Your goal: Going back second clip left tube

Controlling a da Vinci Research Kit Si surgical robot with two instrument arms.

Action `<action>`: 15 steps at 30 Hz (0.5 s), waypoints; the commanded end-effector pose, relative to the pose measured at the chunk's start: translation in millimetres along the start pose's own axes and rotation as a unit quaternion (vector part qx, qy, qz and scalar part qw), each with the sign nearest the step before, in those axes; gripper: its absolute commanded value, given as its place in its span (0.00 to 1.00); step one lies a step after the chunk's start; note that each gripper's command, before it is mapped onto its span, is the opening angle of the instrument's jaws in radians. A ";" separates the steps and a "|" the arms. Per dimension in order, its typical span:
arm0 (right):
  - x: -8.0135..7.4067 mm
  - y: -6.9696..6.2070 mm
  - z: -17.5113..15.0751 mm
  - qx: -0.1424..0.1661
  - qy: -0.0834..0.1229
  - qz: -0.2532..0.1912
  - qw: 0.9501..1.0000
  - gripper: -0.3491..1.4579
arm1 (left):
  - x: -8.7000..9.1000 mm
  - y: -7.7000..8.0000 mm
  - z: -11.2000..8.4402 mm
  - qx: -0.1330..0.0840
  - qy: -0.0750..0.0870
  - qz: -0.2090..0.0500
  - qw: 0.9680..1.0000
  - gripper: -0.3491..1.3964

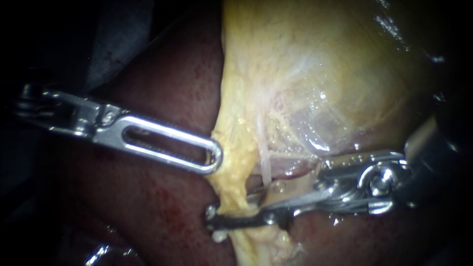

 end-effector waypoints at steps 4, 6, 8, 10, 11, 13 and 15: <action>0.1 0.1 0.1 -0.002 0.002 -0.018 1.000 0.44 | 0.0 0.0 0.0 0.000 0.000 0.000 1.000 0.00; 0.1 0.1 0.1 -0.002 0.002 -0.021 1.000 0.45 | 0.0 0.0 0.0 0.000 0.000 0.000 1.000 0.00; 0.1 0.1 0.1 -0.001 0.003 -0.023 1.000 0.46 | 0.0 0.0 0.0 0.000 0.000 0.000 1.000 0.00; 0.1 0.1 0.1 0.000 0.004 -0.029 1.000 0.46 | 0.0 0.0 0.0 0.000 0.000 0.000 1.000 0.00; 0.2 0.1 0.1 0.000 0.004 -0.032 0.999 0.47 | 0.0 0.0 0.0 0.000 0.000 0.000 1.000 0.00; 0.2 0.1 0.2 0.001 0.005 -0.038 0.999 0.47 | 0.0 0.0 0.0 0.000 0.000 0.000 1.000 0.00; 0.3 0.1 0.4 0.001 0.007 -0.041 0.999 0.47 | 0.0 0.0 0.0 0.000 0.000 0.000 1.000 0.00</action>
